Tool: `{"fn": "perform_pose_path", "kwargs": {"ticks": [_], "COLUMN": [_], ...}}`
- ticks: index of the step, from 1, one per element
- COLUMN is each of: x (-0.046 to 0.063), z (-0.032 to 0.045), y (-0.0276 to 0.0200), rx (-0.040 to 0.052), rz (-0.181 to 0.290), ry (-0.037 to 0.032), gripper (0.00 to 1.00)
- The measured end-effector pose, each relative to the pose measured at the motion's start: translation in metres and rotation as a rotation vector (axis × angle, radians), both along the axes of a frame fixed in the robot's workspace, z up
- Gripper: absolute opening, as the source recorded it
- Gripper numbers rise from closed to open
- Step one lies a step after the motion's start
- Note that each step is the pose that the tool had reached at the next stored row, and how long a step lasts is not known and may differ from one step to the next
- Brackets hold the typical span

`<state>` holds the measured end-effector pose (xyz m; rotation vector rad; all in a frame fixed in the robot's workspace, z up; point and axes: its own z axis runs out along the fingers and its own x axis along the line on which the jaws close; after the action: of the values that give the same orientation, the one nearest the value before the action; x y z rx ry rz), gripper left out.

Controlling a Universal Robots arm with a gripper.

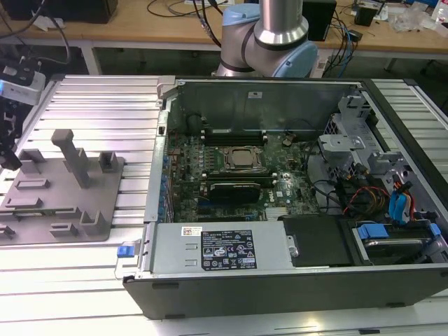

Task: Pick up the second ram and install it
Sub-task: 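Pick up the second ram and move it above second insertion slot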

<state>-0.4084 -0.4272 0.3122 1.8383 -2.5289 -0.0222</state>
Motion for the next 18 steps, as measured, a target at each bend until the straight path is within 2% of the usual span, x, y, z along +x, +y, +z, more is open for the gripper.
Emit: {"fn": "perform_pose_path", "kwargs": {"ticks": [4, 7, 10, 13, 18], "x": [0.0, 0.0, 0.0, -0.001, -0.002], "z": [-0.0009, -0.0014, -0.0027, -0.011, -0.0178], "y": [0.0, 0.0, 0.0, -0.0012, -0.0015], "rx": [-0.0005, -0.0016, -0.0013, -0.0001, -0.0001], "rz": [0.15, 0.206, 0.209, 0.2, 0.195], "ry": [-0.0001, 0.0001, -0.0006, -0.0002, -0.0002], "gripper": [0.08, 0.08, 0.08, 0.08, 0.08]}}
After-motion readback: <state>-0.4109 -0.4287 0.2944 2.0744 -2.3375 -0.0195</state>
